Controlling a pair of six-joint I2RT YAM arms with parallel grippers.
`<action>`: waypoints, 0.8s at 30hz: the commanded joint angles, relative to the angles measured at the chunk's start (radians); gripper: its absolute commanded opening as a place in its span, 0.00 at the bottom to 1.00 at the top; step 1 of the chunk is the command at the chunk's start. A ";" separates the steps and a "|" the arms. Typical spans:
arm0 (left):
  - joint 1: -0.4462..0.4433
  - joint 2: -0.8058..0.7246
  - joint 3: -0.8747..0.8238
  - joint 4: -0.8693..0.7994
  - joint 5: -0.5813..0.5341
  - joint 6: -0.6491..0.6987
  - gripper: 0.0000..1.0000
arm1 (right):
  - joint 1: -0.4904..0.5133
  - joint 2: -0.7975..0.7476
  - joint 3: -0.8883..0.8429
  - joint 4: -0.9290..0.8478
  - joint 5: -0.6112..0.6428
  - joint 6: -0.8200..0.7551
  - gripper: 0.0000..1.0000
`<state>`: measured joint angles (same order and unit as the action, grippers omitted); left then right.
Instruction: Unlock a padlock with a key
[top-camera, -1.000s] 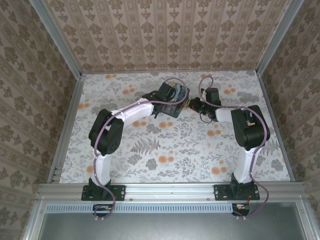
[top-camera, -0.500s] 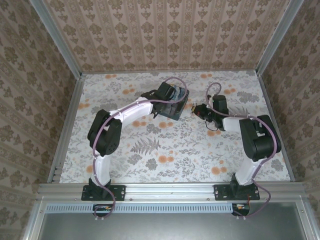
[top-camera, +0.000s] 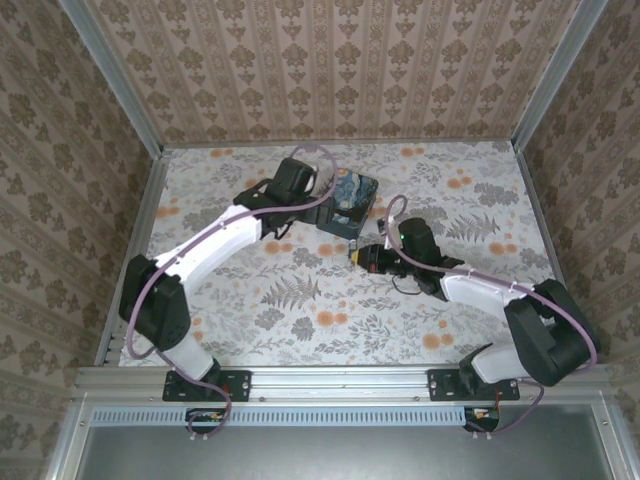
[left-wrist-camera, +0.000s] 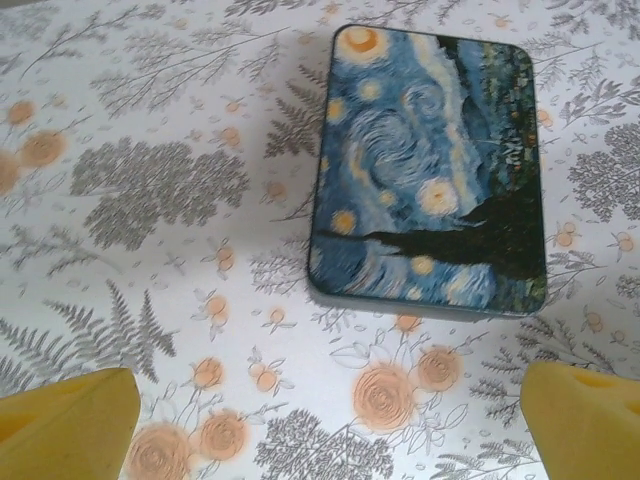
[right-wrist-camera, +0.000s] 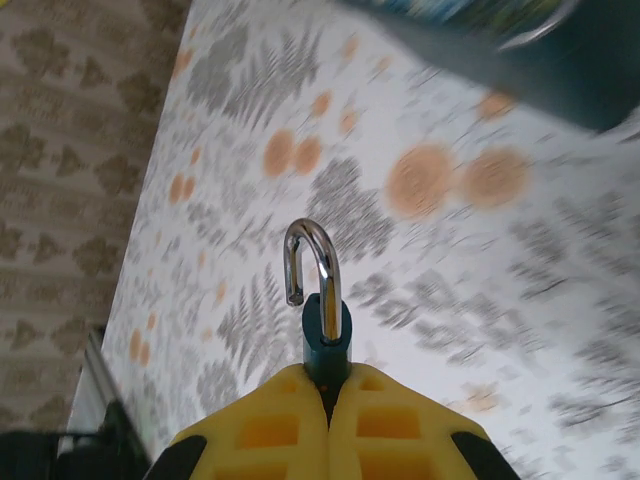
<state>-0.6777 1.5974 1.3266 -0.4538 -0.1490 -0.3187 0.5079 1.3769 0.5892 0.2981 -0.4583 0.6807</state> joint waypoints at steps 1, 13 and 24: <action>0.010 -0.071 -0.102 0.028 -0.001 -0.048 1.00 | 0.091 -0.021 -0.020 -0.025 0.062 0.001 0.00; 0.044 -0.257 -0.307 0.035 -0.037 -0.115 1.00 | 0.340 0.236 0.095 0.143 0.061 0.067 0.00; 0.052 -0.268 -0.338 0.038 -0.032 -0.131 1.00 | 0.260 0.333 0.032 0.225 0.058 0.090 0.04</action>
<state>-0.6331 1.3479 0.9943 -0.4191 -0.1722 -0.4274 0.7929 1.6855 0.6514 0.4561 -0.3958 0.7460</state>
